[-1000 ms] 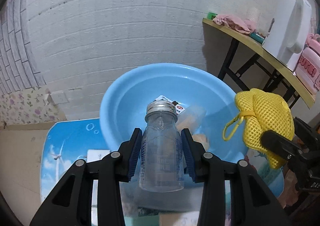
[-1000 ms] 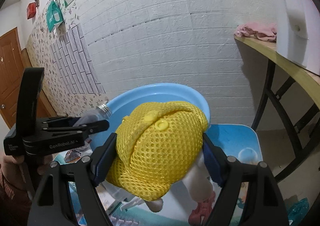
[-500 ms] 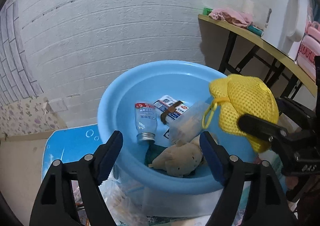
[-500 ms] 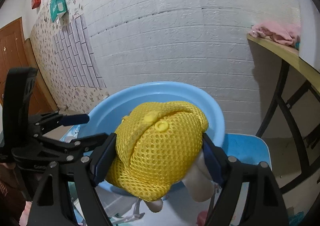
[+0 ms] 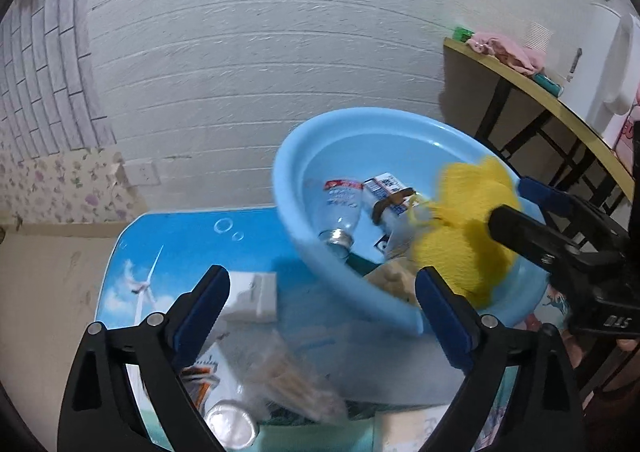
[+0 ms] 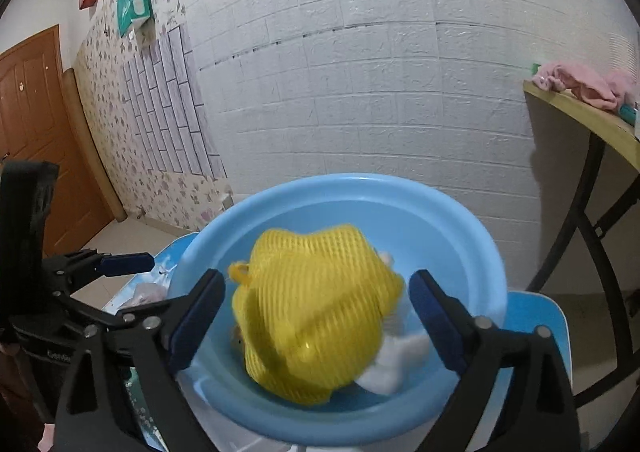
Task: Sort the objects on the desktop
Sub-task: 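Lower the bottle and mesh bag into the blue basin and open both tools, then withdraw both open tools from the basin back over the table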
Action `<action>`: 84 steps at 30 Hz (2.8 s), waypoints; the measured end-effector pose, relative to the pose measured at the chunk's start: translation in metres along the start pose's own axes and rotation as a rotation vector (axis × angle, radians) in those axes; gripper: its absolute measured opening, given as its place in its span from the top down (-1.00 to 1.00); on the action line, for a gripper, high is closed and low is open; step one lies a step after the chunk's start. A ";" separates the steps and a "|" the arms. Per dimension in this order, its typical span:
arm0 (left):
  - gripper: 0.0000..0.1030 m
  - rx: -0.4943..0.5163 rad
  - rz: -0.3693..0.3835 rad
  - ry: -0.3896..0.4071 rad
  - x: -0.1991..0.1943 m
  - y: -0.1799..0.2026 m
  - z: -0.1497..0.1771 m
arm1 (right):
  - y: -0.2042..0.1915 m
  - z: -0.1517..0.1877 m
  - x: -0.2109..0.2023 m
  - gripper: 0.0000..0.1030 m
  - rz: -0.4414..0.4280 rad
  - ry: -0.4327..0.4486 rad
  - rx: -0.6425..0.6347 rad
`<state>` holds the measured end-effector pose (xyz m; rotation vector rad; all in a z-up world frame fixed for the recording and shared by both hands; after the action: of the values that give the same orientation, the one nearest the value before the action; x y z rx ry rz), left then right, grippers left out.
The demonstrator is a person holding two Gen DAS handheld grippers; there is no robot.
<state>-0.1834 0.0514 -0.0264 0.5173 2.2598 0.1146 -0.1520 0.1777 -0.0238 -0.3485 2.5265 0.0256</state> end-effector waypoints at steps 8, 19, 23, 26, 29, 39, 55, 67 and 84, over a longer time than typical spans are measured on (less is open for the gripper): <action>-0.92 -0.042 -0.001 0.010 -0.013 -0.005 0.014 | 0.005 0.005 -0.023 -0.94 0.026 0.007 0.011; -0.93 -0.140 -0.048 -0.102 -0.020 -0.008 0.045 | 0.005 0.026 -0.046 -0.94 0.048 -0.057 0.044; -0.93 -0.156 -0.014 -0.121 -0.029 -0.002 0.052 | 0.002 0.027 -0.059 -0.95 0.066 -0.061 0.043; -0.93 -0.136 -0.028 -0.110 -0.037 0.001 0.055 | -0.004 0.029 -0.065 -0.95 0.067 -0.078 0.035; -0.93 -0.135 -0.036 -0.117 -0.041 0.002 0.059 | -0.011 0.031 -0.067 -0.94 0.069 -0.091 0.017; -0.93 -0.133 -0.062 -0.121 -0.050 0.001 0.065 | -0.025 0.041 -0.072 -0.94 0.064 -0.127 -0.010; -0.93 -0.102 -0.065 -0.137 -0.063 0.000 0.077 | -0.030 0.055 -0.075 -0.95 0.085 -0.185 -0.031; -0.93 -0.109 -0.072 -0.189 -0.061 -0.012 0.099 | -0.042 0.073 -0.063 -0.94 0.093 -0.273 -0.111; -0.93 -0.123 -0.068 -0.194 -0.060 -0.022 0.104 | -0.035 0.089 -0.055 -0.95 0.120 -0.313 -0.078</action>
<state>-0.0785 -0.0008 -0.0610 0.3692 2.0638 0.1615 -0.0504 0.1654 -0.0646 -0.2052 2.2355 0.2097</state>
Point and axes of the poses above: each gripper's, at about its wrist camera, not at the fingertips, and x roughly the way its jaws point, y to its right, z to its underside, the point moved 4 cm from there along x, roughly the way its jaws point, and after that the axes turned 10 degrees about z, right-handed, at the moved point
